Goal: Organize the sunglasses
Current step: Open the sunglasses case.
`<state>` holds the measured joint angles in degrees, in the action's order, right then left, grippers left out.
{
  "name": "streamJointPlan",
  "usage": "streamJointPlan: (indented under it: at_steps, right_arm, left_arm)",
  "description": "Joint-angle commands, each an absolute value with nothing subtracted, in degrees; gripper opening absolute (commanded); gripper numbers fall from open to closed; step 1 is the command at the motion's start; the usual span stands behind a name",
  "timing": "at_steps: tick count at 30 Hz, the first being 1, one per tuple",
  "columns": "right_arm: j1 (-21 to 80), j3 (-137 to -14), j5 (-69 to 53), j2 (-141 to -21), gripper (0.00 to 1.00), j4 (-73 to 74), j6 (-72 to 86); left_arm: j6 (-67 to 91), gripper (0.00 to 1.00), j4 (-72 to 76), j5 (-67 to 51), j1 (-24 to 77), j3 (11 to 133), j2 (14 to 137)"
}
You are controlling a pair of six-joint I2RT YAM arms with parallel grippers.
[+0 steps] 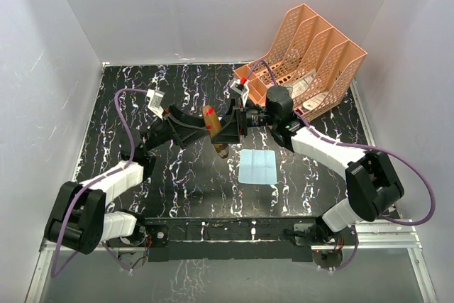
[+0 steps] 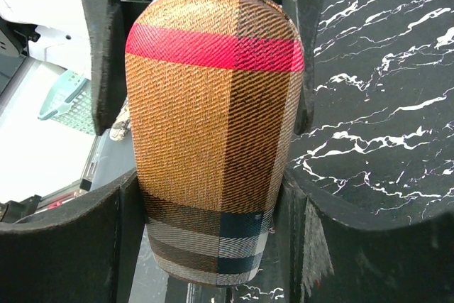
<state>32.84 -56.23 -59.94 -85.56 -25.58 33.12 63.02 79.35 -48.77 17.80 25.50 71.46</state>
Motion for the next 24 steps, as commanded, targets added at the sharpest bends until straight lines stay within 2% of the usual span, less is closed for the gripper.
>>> streamJointPlan:
  at_steps: [1,13,24]
  right_arm:
    - [32.6,-59.9,-61.0,-85.6,0.00,-26.3,32.3]
    - [32.8,-61.1,-62.1,-86.1,0.00,-24.5,31.6]
    - [32.8,-61.0,-62.4,-85.8,0.00,-23.7,30.8]
  left_arm:
    - [58.5,0.99,78.5,-51.3,18.5,28.5,68.7]
    - [51.8,0.99,69.6,-51.5,22.1,32.1,69.0]
    - [53.6,0.95,74.1,-51.1,22.6,31.0,70.6]
